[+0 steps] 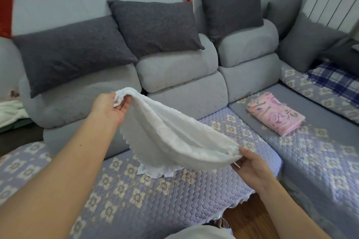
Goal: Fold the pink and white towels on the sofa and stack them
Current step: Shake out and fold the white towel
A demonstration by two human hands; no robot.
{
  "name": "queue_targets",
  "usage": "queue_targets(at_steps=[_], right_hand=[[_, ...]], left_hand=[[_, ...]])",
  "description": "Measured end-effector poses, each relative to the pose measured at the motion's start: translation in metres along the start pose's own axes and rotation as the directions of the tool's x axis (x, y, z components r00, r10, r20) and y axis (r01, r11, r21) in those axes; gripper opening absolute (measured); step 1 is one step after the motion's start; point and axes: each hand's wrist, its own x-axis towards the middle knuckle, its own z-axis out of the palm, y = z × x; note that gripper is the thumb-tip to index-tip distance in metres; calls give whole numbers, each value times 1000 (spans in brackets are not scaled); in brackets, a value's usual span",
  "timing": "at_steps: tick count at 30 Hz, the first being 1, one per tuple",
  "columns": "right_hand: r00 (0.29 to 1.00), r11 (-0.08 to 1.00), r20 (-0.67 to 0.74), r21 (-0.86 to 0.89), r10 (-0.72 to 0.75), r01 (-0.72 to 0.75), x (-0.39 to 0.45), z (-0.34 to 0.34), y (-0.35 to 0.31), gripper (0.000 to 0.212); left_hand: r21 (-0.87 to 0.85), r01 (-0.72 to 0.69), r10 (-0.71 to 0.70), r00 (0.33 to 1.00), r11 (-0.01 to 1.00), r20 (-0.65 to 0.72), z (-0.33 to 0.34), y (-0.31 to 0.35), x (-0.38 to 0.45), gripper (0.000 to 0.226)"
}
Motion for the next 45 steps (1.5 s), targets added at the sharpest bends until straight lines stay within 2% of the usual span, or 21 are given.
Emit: queue_targets(at_steps=[1,4,7,9,11,13,15,18,20,23,26,28,30,32,33,35,37,39,41,43,45], right_hand=[[999,999,-34,8,36,-35,2,-3,2,16],[987,991,-153,-117,42,-60,10,-3,14,25],[967,977,-238,-208,-95,45,10,5,17,22],[960,896,-177,-426,-216,123,2,12,16,22],[947,524,45,-824,-318,215,-2,11,19,46],[933,114,163,-971,-322,209,-3,7,29,64],[865,-63,162,-987,-476,150,1,2,35,44],[672,-210,225,-972,-705,106,2,-6,27,16],[683,-200,188,-978,-706,62,-2,-7,11,20],[796,66,-102,-995,-596,-78,-5,-11,-21,37],[889,298,-313,-930,-335,-215,0,-24,-51,34],[896,412,-431,-838,-101,-357,0,-36,-64,29],[876,482,-481,-759,38,-438,1,-49,-71,26],[881,449,-473,-786,6,-425,-4,-54,-70,30],[890,354,-447,-850,-90,-391,-8,-52,-64,34],[866,43,-281,-956,-414,-289,-25,-41,-41,40],[766,-128,8,-987,-643,-97,-49,-19,-11,27],[727,-172,239,-971,-643,167,-60,5,16,9],[739,-146,427,-898,-521,416,-57,25,38,16],[689,-110,546,-814,-476,570,-51,40,51,27],[647,-90,557,-790,-520,607,-44,50,55,30]], left_hand=[[-2,-1,1,1000,1000,-3,-1,-2,-2,32],[-4,13,-13,997,1000,71,5,-8,-19,18],[53,32,-40,987,998,153,16,-14,-44,7],[76,36,-50,981,996,188,22,-17,-57,6],[84,33,-50,975,996,214,27,-18,-66,6],[101,24,-47,972,995,232,32,-19,-75,7],[110,16,-41,972,994,232,35,-20,-80,9],[89,25,-43,979,996,200,31,-21,-82,9],[83,36,-50,984,996,174,25,-22,-81,8],[87,42,-54,988,995,143,17,-23,-78,5],[116,35,-52,989,993,141,12,-23,-78,6],[139,30,-50,988,990,143,11,-24,-80,7],[162,31,-57,986,986,156,11,-26,-83,7],[177,39,-69,983,983,170,11,-31,-87,8],[181,45,-78,981,982,178,11,-34,-88,8],[193,56,-94,976,980,197,12,-40,-92,11],[195,64,-106,971,979,213,16,-47,-96,15],[198,65,-110,968,978,226,21,-53,-100,18],[212,68,-118,964,975,236,26,-58,-104,15],[229,68,-125,962,971,244,30,-63,-107,10],[242,69,-128,963,968,238,30,-65,-108,8]])
